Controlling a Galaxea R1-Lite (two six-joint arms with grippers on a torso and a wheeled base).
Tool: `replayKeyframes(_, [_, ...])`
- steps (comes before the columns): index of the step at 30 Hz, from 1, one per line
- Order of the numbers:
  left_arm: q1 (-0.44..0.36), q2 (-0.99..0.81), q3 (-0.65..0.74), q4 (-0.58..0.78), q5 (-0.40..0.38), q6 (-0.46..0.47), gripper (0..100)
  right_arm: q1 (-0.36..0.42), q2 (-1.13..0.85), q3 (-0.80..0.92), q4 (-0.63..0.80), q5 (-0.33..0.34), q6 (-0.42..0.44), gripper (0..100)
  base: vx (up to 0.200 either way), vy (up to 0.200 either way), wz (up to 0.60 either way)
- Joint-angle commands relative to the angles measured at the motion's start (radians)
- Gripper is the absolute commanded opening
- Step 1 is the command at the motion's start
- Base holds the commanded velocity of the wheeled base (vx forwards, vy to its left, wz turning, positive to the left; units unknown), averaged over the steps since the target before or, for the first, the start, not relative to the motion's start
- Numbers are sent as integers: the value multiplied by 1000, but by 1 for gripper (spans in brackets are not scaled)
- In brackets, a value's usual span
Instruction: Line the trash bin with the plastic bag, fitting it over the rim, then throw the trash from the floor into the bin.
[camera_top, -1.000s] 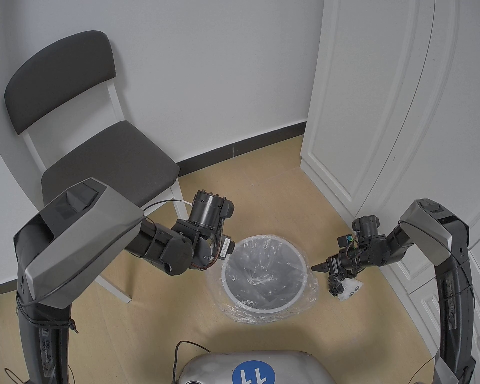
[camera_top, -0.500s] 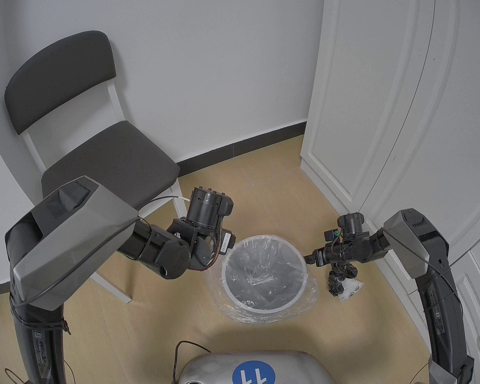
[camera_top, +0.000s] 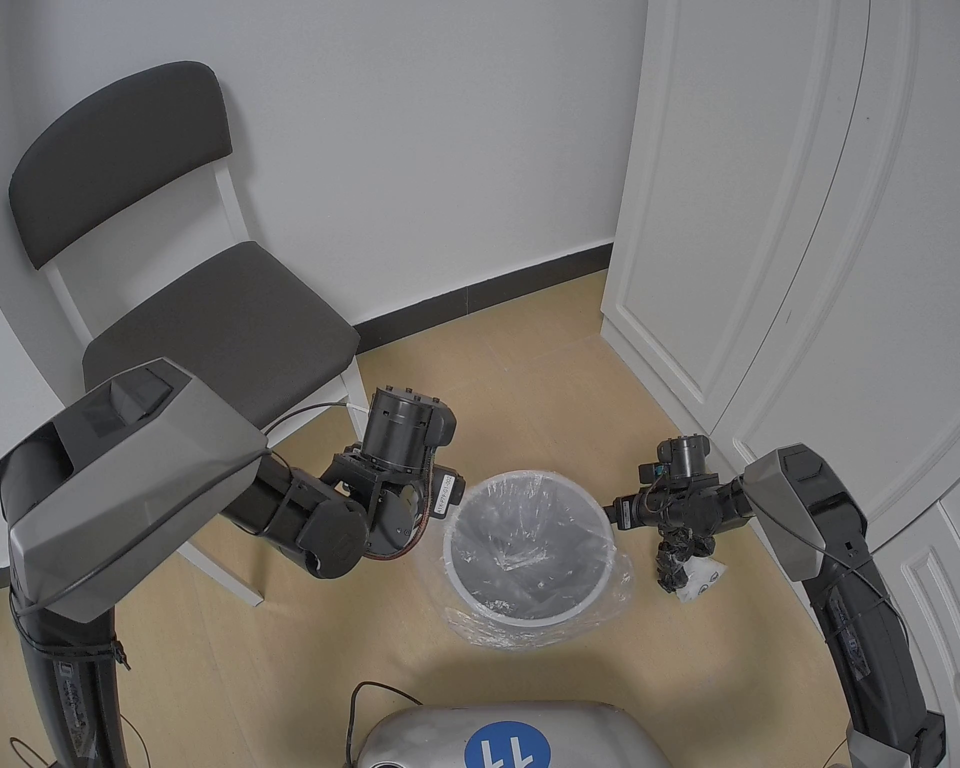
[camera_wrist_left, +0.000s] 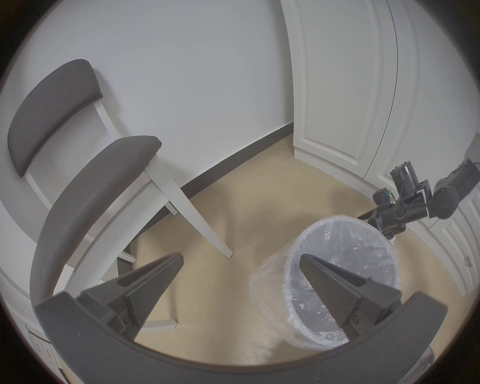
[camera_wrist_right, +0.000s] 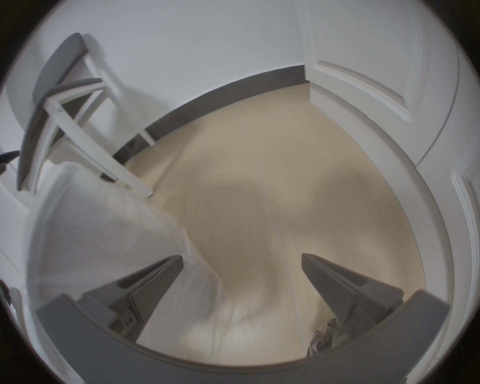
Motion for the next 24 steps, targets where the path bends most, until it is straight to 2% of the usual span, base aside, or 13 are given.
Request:
replayKeyframes(1, [-7,-13,16,-4,6,1,100,13,77,-47,-54,-3,46,100,0,0,0])
replayKeyframes(5, [-19,-18,6,-4,32,3,100,21,83,-47,-114,-6,74,100,0,0,0])
replayKeyframes(9, [-36,-38,16,-4,50,3,100,30,83,-47,-236,-16,177,100,0,0,0])
replayKeyframes(12, [-50,-48,19,-4,70,1,100,45,82,-47,-342,-56,277,100,0,0,0])
replayKeyframes(15, [-59,-53,17,-6,85,-2,100,53,82,-47,-391,-75,326,100,0,0,0])
replayKeyframes(21, [-74,-53,37,-46,110,-2,100,59,82,-47,-410,-84,347,100,0,0,0])
replayKeyframes(24, [-79,-56,60,-67,111,1,100,62,76,-47,-387,-121,336,100,0,0,0])
